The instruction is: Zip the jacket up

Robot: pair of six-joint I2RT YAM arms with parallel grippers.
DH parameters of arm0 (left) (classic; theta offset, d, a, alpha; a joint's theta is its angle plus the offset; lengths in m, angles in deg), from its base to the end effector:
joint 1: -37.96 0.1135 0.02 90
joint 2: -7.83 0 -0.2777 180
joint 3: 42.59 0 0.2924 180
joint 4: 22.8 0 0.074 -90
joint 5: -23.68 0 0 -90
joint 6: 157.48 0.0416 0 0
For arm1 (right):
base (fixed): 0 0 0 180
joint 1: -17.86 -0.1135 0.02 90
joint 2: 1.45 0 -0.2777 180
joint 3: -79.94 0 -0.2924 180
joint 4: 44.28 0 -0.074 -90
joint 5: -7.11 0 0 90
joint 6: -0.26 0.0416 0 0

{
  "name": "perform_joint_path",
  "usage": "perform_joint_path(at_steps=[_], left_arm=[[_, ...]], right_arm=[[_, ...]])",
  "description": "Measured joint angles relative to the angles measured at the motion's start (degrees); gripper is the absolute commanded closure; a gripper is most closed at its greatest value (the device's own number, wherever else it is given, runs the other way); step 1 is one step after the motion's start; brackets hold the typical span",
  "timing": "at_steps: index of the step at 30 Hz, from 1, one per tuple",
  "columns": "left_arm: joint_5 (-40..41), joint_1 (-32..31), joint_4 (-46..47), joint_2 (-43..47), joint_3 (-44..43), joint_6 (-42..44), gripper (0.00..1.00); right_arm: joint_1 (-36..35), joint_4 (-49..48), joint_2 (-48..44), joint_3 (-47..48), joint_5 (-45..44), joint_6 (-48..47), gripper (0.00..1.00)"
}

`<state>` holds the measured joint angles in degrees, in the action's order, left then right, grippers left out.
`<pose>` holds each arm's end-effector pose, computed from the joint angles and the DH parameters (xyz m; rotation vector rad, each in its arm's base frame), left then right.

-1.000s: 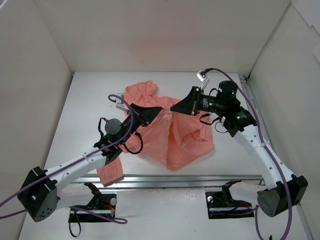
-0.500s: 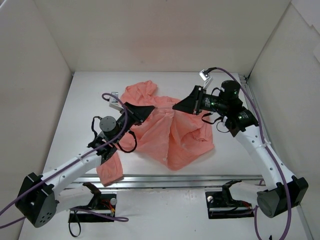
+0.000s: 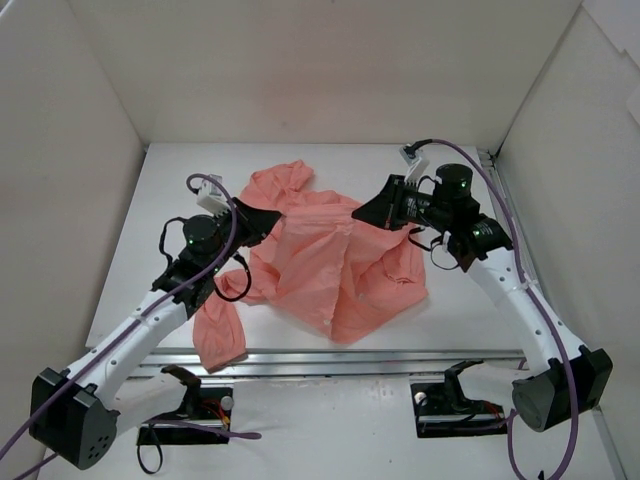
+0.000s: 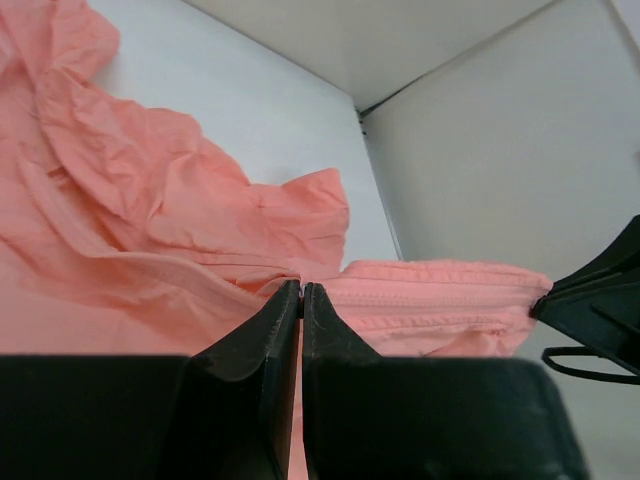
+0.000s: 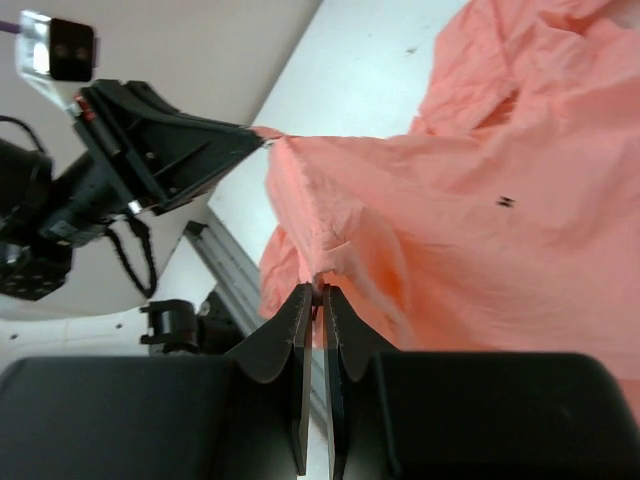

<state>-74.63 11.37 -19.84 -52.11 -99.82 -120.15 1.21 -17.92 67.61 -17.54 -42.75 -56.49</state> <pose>0.2550 -0.1343 0.3405 -0.2617 1.6774 -1.1794 0.2876 0.1140 0.4173 -0.2649 1.9015 1.2302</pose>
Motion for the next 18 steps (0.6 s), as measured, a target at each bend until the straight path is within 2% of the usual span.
perform_joint_path(at_steps=[9,18], left_arm=[[-1.44,5.25,-9.62,1.36,-1.97,4.68,1.00],[-2.19,9.64,-16.09,1.62,-5.81,8.37,1.00]], right_arm=[[0.61,5.42,0.55,0.02,-11.78,-8.04,1.00],[0.63,10.97,2.36,5.49,-27.65,-16.87,1.00]])
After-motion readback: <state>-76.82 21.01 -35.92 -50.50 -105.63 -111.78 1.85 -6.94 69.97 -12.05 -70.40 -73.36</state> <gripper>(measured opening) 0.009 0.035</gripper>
